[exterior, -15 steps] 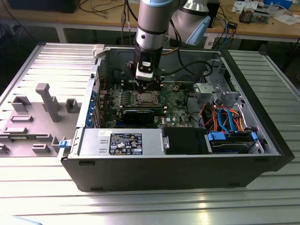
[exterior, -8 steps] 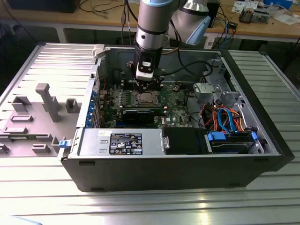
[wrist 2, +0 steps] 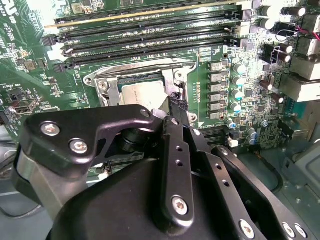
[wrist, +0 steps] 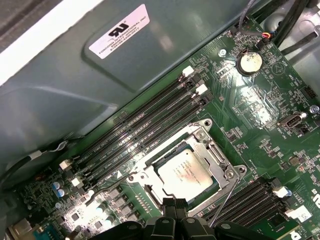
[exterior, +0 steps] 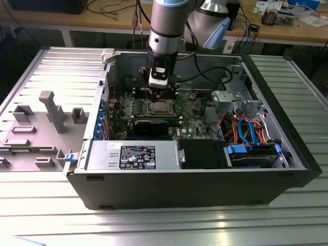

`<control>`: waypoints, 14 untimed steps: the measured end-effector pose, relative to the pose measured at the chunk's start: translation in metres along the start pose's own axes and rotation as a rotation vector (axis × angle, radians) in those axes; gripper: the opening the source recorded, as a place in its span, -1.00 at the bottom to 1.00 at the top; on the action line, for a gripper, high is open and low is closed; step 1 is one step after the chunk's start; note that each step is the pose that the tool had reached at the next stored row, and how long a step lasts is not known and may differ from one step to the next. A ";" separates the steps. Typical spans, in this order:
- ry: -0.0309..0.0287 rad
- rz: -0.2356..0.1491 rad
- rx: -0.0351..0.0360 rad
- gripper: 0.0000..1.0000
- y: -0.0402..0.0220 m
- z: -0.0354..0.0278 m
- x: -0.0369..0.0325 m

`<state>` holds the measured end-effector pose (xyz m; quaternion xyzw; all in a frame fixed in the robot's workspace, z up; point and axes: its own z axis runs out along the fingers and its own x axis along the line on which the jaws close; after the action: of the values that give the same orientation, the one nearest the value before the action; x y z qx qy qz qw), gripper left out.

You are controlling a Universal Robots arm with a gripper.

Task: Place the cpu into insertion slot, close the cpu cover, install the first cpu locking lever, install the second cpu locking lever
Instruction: 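Install the first cpu locking lever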

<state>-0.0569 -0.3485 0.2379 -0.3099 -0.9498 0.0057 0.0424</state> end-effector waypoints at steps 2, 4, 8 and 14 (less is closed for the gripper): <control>-0.0001 -0.001 0.0001 -0.79 0.0000 0.0000 0.0000; -0.0001 -0.003 0.0002 -0.79 0.0000 0.0000 0.0000; -0.0002 -0.005 0.0004 -0.79 0.0000 0.0000 0.0000; -0.0004 -0.010 0.0007 -0.79 0.0000 0.0000 0.0000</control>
<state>-0.0569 -0.3486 0.2379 -0.3051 -0.9514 0.0059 0.0424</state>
